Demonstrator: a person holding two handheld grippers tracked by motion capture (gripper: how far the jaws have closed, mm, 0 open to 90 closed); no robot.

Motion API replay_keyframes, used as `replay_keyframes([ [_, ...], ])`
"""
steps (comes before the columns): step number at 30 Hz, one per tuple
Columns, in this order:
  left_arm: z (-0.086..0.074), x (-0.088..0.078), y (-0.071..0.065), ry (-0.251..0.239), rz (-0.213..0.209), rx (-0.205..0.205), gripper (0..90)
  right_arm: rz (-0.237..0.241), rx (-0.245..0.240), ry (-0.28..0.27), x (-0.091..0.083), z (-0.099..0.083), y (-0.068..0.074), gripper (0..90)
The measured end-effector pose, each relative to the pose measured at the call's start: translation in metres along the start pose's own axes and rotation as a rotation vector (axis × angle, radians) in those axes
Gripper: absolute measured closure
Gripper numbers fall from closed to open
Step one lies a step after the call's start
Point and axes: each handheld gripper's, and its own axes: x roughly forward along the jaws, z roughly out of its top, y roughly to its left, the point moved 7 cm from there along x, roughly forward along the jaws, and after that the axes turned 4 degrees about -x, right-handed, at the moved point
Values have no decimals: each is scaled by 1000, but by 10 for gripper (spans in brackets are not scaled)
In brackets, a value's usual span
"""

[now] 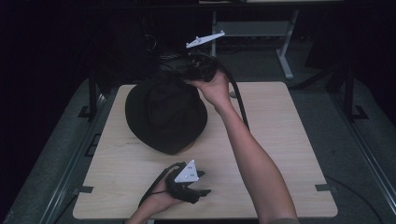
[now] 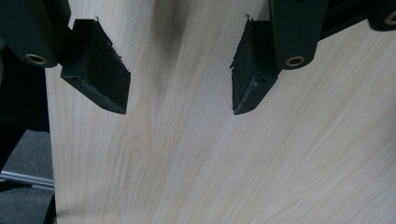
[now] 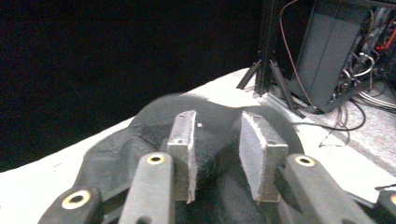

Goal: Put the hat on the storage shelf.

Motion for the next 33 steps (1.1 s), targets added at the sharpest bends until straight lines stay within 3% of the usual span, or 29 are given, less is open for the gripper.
replay_keyframes([
  [17,1,0,3,0,14,-2,364,46,2,2,-18,-20,-3,531],
  [33,0,0,6,-4,29,-19,328,20,43,10,-40,-49,-21,449],
])
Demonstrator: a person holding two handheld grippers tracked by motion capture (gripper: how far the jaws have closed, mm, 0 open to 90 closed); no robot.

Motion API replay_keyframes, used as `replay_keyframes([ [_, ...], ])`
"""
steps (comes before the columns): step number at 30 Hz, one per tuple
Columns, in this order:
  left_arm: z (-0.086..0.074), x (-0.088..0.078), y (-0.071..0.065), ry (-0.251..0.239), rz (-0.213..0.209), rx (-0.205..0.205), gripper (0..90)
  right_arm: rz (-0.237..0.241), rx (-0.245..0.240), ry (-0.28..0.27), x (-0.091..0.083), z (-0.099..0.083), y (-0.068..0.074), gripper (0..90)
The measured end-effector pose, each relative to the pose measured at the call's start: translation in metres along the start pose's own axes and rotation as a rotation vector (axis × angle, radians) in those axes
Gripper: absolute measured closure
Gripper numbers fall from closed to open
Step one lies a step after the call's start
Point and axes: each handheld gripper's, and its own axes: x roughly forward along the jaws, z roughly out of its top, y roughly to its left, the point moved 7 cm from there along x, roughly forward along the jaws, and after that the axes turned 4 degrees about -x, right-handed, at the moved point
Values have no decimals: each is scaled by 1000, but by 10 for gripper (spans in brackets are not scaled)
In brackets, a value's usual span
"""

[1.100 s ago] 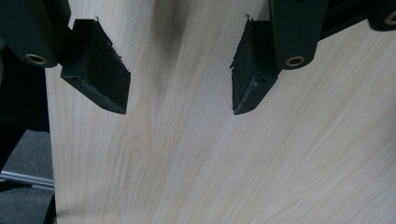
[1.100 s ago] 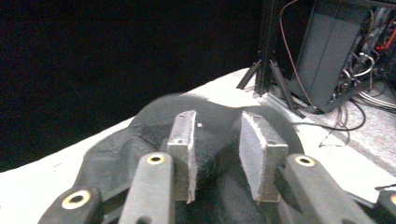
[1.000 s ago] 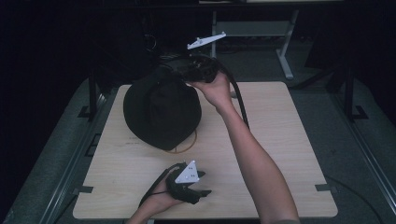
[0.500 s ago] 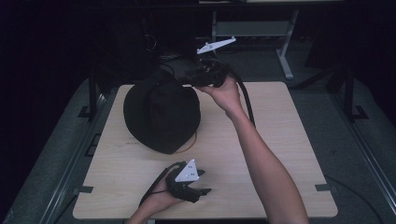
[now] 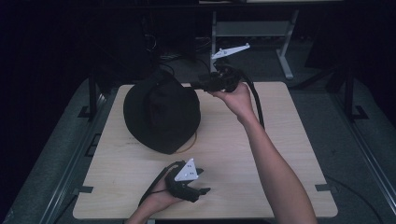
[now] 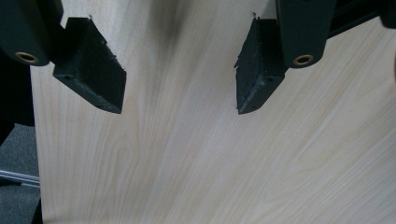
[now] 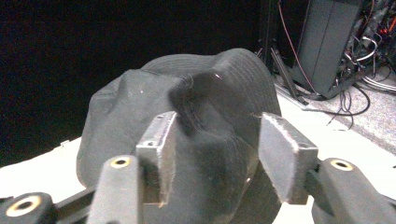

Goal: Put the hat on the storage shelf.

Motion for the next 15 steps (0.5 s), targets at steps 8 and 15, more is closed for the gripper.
replay_keyframes([
  [8,0,-1,3,-7,14,-10,307,-5,9,15,-7,-11,-5,398],
  [15,-1,-1,4,-4,24,-4,297,-5,27,27,-11,-26,-10,374],
])
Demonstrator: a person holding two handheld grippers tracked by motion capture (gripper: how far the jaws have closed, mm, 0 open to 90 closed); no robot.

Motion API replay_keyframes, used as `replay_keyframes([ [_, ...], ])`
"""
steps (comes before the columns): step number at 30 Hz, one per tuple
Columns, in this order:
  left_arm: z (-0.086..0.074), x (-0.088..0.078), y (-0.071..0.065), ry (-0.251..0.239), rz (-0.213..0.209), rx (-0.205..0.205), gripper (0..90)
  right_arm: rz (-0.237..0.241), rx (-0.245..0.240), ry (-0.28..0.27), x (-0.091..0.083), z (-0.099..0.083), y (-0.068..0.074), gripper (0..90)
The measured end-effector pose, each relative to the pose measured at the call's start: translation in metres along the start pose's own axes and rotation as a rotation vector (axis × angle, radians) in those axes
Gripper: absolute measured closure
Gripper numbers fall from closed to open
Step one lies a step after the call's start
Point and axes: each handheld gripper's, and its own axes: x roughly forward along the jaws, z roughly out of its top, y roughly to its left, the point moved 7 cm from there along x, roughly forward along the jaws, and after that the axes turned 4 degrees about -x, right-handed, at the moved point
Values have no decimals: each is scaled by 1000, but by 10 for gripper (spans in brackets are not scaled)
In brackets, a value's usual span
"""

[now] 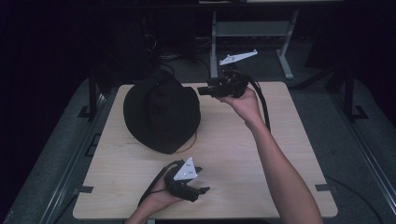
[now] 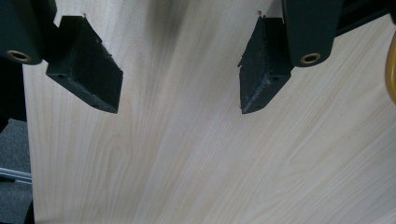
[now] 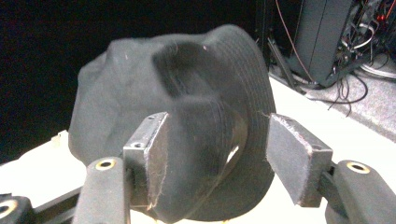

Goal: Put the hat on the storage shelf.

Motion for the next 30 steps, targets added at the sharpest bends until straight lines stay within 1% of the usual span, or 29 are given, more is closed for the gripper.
replay_keyframes([
  [2,-1,-1,1,3,6,2,297,-2,-2,0,0,-5,-1,371],
  [4,-1,-1,0,-1,8,-6,295,-1,9,-1,-1,-9,-2,363],
  [5,-1,-2,0,-2,11,2,295,-2,8,-3,-2,-12,-2,360],
  [6,0,-2,1,-8,12,-4,295,-1,11,5,-2,-14,-3,352],
  [9,0,-1,1,-10,12,-6,291,-6,12,6,-4,-19,-4,349],
  [11,-1,-1,1,-3,12,2,291,-7,10,6,-6,-21,-5,347],
  [12,-1,0,1,-9,12,-5,291,-9,14,4,-7,-22,-5,345],
  [17,-1,-1,1,-9,12,-7,289,-14,14,16,-12,-28,-8,336],
  [20,-1,-1,3,-3,14,0,287,-20,16,14,-15,-31,-9,334],
  [23,-1,0,2,-6,12,-6,284,-22,17,17,-17,-35,-10,329],
  [28,-1,-1,2,-6,13,-6,283,-19,24,25,-21,-42,-10,328],
  [30,-2,-2,3,0,15,0,282,-18,20,25,-21,-44,-10,328],
])
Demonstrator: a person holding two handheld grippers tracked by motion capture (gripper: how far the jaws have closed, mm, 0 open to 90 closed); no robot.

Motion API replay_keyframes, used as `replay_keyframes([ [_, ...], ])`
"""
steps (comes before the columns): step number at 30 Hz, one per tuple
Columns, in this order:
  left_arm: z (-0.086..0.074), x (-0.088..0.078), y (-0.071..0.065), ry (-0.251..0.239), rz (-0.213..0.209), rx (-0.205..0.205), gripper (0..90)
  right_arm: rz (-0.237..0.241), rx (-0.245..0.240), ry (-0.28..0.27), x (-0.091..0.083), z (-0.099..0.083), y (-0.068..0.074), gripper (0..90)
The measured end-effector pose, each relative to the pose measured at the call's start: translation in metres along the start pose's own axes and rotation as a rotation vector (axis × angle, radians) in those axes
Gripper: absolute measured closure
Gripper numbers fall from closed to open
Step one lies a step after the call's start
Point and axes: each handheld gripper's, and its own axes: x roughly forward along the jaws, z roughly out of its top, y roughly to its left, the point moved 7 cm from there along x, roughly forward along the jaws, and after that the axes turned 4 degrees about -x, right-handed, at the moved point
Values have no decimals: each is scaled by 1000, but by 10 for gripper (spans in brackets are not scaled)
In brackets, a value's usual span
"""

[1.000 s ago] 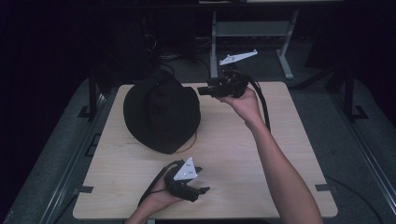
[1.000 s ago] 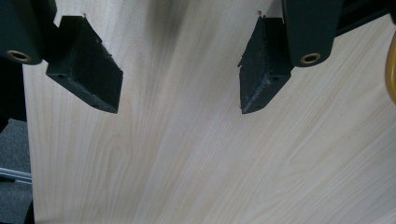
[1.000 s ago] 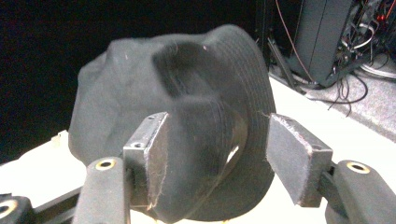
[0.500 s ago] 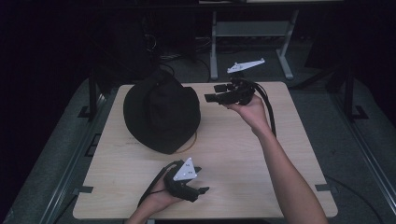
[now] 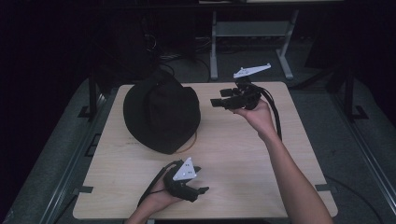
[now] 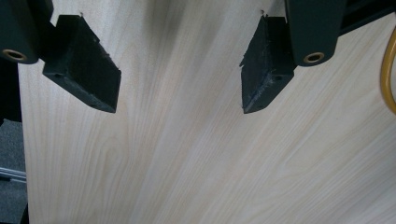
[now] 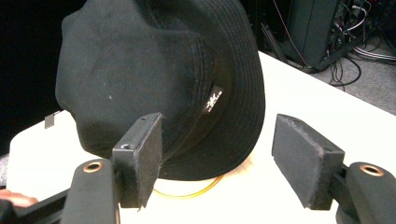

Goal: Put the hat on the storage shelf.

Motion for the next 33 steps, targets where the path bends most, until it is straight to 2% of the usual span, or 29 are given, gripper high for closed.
replay_keyframes([
  [4,-1,0,0,-4,-2,-13,280,0,0,9,-2,-6,0,320],
  [11,0,0,0,-4,2,-8,278,-2,0,12,-8,-16,0,309],
  [18,-1,-1,0,-3,3,-7,277,-11,13,9,-15,-26,-1,287],
  [28,-1,-3,3,-10,7,-24,274,-16,42,24,-19,-45,-6,261],
  [33,-2,-4,4,-9,12,-20,273,-14,48,38,-22,-51,-7,255],
])
